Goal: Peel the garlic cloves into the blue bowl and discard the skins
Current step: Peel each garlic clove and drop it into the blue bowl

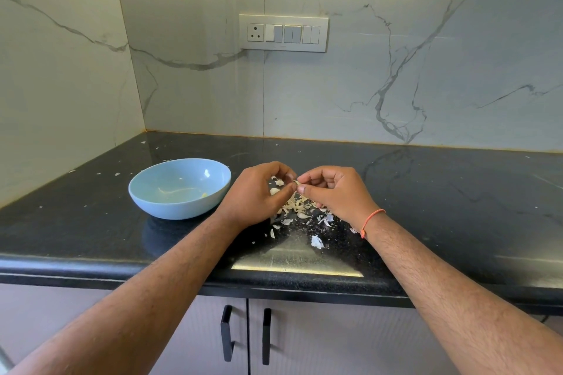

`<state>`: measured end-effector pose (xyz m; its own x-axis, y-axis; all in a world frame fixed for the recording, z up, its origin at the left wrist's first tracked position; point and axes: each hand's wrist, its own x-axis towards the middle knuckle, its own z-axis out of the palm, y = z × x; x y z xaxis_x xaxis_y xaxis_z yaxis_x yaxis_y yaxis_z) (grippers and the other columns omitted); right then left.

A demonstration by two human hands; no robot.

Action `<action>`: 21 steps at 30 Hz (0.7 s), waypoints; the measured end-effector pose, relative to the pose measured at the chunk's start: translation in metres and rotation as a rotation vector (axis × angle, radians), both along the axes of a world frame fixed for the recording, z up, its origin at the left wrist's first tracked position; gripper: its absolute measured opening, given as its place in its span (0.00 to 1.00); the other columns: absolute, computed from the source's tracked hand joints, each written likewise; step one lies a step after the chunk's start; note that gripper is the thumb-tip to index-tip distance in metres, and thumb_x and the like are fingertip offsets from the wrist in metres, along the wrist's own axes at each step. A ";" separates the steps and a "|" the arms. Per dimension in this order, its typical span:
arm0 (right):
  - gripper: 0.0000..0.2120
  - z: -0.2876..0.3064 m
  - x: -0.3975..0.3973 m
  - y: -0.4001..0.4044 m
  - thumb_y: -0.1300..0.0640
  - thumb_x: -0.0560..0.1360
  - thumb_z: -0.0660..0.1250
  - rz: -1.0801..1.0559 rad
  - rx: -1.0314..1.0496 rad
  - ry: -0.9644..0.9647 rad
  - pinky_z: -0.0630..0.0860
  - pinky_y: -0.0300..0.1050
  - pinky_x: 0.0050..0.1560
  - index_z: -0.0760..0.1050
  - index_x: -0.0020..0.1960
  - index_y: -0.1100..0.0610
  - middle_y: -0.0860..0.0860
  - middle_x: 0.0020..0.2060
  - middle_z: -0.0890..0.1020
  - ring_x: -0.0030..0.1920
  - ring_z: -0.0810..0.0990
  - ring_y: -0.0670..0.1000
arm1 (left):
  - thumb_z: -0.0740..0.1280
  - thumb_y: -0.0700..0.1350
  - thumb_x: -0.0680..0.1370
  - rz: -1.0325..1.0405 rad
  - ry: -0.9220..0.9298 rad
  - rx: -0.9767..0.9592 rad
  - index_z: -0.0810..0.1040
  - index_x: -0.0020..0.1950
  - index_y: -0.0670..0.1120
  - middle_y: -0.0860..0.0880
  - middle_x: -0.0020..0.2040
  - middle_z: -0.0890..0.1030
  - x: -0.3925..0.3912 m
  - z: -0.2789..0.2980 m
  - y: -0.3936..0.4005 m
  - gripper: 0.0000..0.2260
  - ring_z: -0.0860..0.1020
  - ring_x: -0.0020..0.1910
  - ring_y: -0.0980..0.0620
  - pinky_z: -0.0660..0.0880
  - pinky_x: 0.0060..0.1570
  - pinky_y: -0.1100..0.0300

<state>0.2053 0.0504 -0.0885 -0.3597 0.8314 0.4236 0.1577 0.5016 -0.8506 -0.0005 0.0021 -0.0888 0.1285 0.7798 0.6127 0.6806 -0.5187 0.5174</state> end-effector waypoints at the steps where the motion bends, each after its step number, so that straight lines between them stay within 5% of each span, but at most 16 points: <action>1: 0.06 0.000 0.000 0.000 0.61 0.74 0.79 0.005 -0.007 0.007 0.80 0.40 0.37 0.87 0.50 0.56 0.53 0.42 0.88 0.40 0.84 0.46 | 0.74 0.46 0.80 0.004 -0.003 0.008 0.83 0.55 0.49 0.57 0.49 0.85 0.000 0.000 -0.001 0.05 0.74 0.32 0.73 0.67 0.35 0.76; 8: 0.06 0.002 0.001 -0.001 0.60 0.73 0.79 0.000 -0.084 0.056 0.80 0.41 0.37 0.86 0.50 0.56 0.56 0.43 0.88 0.44 0.85 0.53 | 0.74 0.46 0.81 0.014 0.009 0.045 0.88 0.56 0.52 0.60 0.45 0.86 0.001 0.004 -0.005 0.06 0.76 0.33 0.73 0.68 0.35 0.76; 15: 0.09 -0.004 -0.002 0.000 0.51 0.71 0.82 -0.077 0.069 -0.120 0.83 0.42 0.47 0.87 0.48 0.52 0.50 0.41 0.88 0.40 0.82 0.45 | 0.73 0.45 0.82 0.054 -0.009 0.028 0.88 0.54 0.47 0.63 0.40 0.82 0.003 0.004 -0.005 0.05 0.73 0.30 0.74 0.66 0.32 0.77; 21: 0.05 -0.001 0.000 -0.002 0.51 0.74 0.79 -0.093 0.136 -0.131 0.79 0.36 0.42 0.88 0.47 0.52 0.45 0.38 0.88 0.37 0.83 0.42 | 0.72 0.47 0.82 0.052 0.012 -0.017 0.88 0.55 0.48 0.59 0.43 0.85 0.003 0.004 -0.003 0.06 0.76 0.33 0.72 0.68 0.34 0.77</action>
<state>0.2052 0.0486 -0.0891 -0.3436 0.8019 0.4887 0.3137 0.5885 -0.7451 0.0022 -0.0011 -0.0846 0.0948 0.7962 0.5976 0.7123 -0.4736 0.5180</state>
